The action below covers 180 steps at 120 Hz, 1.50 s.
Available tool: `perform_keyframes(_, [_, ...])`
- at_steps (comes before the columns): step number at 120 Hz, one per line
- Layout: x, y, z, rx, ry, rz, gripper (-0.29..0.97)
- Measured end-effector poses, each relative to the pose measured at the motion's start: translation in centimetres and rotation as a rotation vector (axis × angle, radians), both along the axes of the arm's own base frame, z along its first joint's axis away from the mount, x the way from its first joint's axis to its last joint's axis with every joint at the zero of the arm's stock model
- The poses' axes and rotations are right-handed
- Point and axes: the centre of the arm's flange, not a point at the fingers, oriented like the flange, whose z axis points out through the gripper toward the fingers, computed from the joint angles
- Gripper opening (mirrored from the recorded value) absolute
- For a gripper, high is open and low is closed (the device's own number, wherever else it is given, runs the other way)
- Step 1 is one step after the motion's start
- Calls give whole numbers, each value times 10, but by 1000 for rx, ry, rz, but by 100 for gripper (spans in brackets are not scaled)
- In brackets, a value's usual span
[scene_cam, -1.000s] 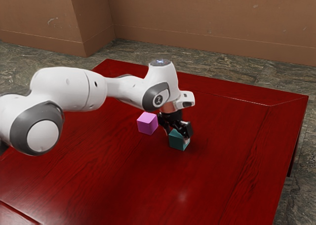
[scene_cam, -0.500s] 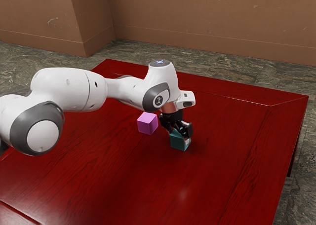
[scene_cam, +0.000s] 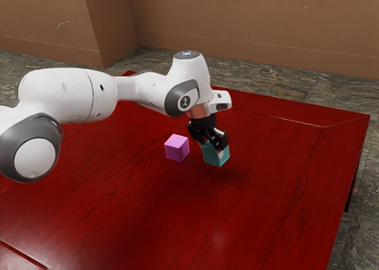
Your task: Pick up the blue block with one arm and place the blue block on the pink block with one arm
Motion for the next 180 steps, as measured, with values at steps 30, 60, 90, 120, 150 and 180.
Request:
perform_keyframes(30, [-18,42,38,48,0,60,29])
perform_keyframes(60, [-15,84,53,59,-9,119,28])
perform_keyframes(90, [-10,126,50,62,-8,153,26])
perform_keyframes(120, [-1,142,49,69,-20,134,27])
perform_keyframes(150, [-1,150,45,76,-19,106,26])
perform_keyframes(180, [3,154,35,76,-20,88,26])
